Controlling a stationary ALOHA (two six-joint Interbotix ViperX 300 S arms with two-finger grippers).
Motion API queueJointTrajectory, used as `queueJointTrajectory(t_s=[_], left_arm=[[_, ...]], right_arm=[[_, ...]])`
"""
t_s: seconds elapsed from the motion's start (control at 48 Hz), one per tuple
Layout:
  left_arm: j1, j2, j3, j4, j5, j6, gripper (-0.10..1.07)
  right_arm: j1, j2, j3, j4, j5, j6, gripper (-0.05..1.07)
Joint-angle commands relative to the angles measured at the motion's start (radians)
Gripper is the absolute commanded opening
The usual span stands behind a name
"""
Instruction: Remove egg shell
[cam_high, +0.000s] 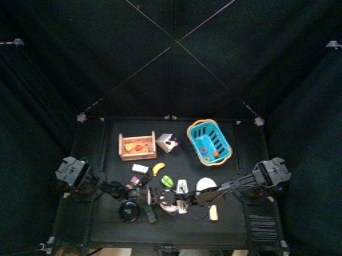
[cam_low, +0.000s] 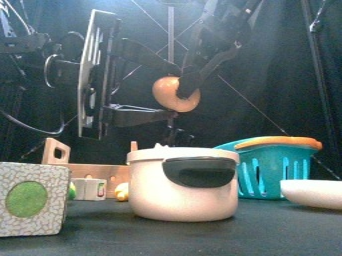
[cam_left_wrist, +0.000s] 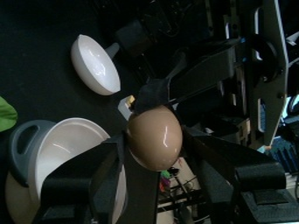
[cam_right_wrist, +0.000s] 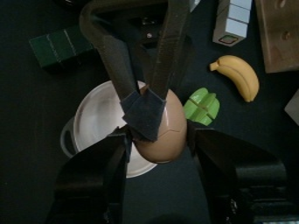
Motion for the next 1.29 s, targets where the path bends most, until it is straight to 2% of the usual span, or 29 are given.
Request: queueJointTrajectory(t_s=[0.0,0.979,1.271], left_arm=[[0.006,-0.006,-0.009,0.002,-0.008,0.003,0.87],[0.006,-0.008,-0.012,0.029,-0.009,0.003,0.88],[0.006,-0.006,-0.018,0.028,-0.008,0.003,0.84]], right_arm=[[-0.002,-0.031,-0.006,0.002,-0.006,-0.002,0.61],[0.008,-0.029,-0.002,0.000,-0.017,0.000,0.61],[0.008,-0.031,0.000,0.000,-0.017,0.000,0.61]])
